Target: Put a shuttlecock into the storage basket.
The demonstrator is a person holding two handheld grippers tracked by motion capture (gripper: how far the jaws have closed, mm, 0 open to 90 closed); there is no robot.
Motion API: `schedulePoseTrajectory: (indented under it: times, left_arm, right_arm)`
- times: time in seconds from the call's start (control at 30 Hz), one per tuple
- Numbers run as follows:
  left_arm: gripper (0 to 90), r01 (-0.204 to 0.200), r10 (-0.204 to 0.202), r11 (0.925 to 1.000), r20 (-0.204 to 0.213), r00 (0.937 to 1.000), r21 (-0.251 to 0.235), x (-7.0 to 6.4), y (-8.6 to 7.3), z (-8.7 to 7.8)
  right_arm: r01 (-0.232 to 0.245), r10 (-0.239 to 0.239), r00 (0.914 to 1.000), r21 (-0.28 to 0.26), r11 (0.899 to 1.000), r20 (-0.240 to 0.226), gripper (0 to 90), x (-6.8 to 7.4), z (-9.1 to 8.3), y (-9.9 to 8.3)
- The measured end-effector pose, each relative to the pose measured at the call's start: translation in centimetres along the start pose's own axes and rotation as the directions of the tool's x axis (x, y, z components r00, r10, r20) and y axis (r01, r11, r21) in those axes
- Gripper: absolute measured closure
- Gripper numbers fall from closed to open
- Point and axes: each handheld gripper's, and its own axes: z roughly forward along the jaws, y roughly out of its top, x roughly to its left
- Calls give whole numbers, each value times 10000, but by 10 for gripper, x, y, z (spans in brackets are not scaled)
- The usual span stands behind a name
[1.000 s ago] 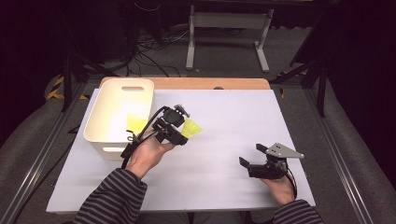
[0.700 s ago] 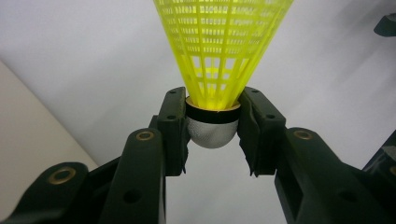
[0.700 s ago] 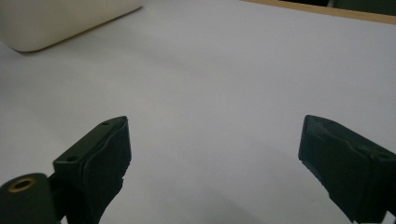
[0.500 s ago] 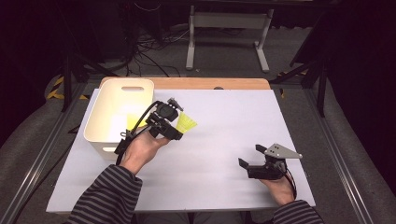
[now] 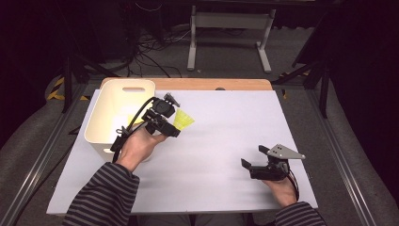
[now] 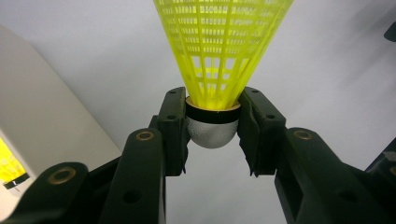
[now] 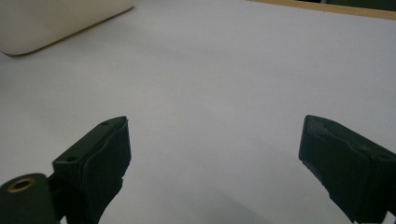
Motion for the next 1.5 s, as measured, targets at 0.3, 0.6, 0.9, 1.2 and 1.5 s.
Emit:
schedulePoseTrajectory:
  times: [0.3,0.6,0.9,1.2,1.5]
  left_arm:
    - [648,151,-151,9999,-107,9998,-68,6,1,-9]
    - [648,167,-172,9997,-262,9995,-199,10,1,-17]
    - [648,322,-332,9991,-330,9989,-293,16,0,-25]
    - [648,546,-562,9976,-366,9978,-430,23,-3,-31]
    - [648,767,-792,9957,-489,9957,-519,33,-7,-37]
  right_arm:
    - [-15,14,10000,137,9999,4,96,0,1,0]
    - [-49,48,10000,108,9999,38,96,-1,1,0]
    - [-46,46,10000,115,9999,42,97,-1,1,-1]
    - [-40,40,10000,70,10000,35,96,-1,0,0]
    - [-12,12,10000,69,10000,37,97,-1,0,0]
